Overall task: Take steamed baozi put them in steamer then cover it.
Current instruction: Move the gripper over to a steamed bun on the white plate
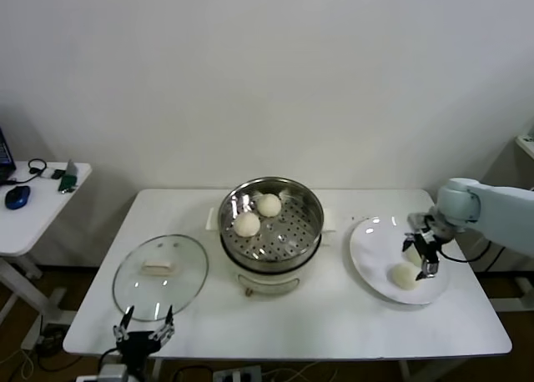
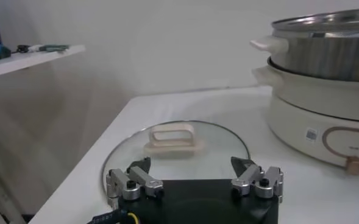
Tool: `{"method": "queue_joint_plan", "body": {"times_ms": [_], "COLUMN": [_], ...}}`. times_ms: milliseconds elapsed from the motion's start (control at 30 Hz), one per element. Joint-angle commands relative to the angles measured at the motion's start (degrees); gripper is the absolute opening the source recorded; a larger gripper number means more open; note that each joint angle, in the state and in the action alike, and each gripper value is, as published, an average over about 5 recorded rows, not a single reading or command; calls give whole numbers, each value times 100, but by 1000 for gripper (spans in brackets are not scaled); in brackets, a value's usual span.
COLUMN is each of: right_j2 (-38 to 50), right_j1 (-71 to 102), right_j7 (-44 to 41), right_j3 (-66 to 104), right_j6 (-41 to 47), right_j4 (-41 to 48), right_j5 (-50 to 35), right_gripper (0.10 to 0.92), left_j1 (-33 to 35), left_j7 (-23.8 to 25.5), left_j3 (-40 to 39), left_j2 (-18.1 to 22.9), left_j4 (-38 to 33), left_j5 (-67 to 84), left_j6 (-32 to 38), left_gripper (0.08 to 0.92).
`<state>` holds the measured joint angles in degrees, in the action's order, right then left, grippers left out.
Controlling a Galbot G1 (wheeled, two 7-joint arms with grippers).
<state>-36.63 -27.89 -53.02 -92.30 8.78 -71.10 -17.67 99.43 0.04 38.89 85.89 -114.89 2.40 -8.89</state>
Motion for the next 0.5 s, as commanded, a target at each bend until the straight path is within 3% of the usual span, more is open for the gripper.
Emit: {"method": "queue_joint_plan", "body": {"times_ms": [33, 500], "right_j2": [59, -79], "right_j1": [873, 1069], "right_j7": [130, 84], "right_j3": [791, 975], "right_j6": [18, -49], "right_j4": [186, 478], "right_j5": [470, 835], "right_gripper": [823, 811], "left_j1": [0, -32], "left_j7": [-6, -16], "left_j3": [5, 5], "left_j2": [-5, 7], "left_j4": [27, 60], "left_j5": [-1, 3], "left_j6": [7, 8], "left_gripper": [823, 823]}}
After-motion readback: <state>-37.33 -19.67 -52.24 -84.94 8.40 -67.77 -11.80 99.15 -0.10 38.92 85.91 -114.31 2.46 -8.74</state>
